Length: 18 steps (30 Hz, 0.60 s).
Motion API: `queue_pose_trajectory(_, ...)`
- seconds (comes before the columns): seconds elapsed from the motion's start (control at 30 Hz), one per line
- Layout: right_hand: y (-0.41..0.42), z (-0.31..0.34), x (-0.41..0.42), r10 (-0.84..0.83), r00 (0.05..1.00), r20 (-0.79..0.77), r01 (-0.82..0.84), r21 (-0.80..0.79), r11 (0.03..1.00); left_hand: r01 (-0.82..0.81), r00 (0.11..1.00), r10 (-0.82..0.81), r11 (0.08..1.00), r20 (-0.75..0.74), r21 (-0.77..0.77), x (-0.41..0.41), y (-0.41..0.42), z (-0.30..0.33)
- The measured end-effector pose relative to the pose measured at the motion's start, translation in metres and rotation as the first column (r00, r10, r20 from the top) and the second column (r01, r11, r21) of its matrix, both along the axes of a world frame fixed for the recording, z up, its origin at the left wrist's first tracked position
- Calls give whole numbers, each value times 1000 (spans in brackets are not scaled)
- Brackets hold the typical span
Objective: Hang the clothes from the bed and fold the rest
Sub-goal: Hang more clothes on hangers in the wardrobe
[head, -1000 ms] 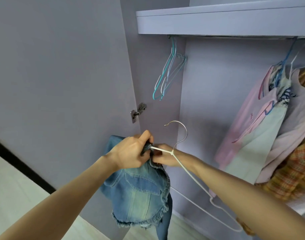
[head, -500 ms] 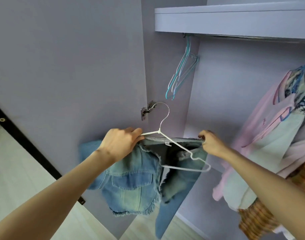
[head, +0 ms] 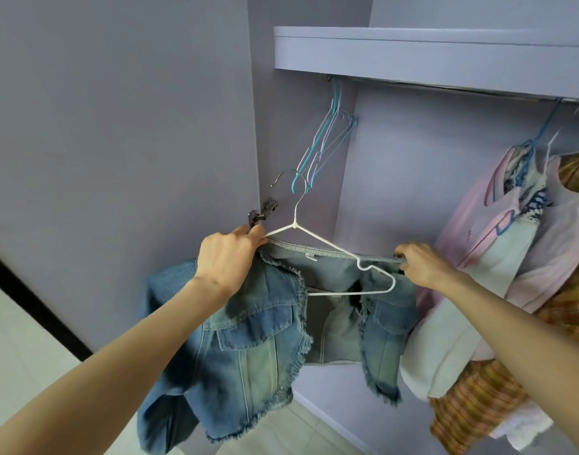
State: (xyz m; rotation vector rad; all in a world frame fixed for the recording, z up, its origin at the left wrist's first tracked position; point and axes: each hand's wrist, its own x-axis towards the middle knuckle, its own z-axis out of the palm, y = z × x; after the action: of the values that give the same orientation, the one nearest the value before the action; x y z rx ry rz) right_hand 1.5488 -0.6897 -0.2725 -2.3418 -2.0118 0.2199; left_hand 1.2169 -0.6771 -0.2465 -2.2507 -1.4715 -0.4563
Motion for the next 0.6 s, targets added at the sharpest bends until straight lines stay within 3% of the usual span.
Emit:
queue_pose_trajectory(0.1, -1, 5, 1, -83, 993, -87, 85, 20, 996, -58, 993, 53, 998, -104, -39, -5, 2, -3)
queue_pose_trajectory(0.2, 4, 18, -12, -115, 978, -175, 140, 138, 980, -103, 980, 84, 989, -183, -102, -5, 1, -10)
queue_pose_trajectory(0.47, -11, 39, -45, -32, 936, -351, 208, 476, 855, -226, 971, 237, 951, 31, -210, -3, 14, -12)
queue_pose_trajectory(0.6, -7, 57, -23, -27, 956, -292, 170, 478, 862, -179, 980, 158, 965, -119, -191, 10, 15, -8)
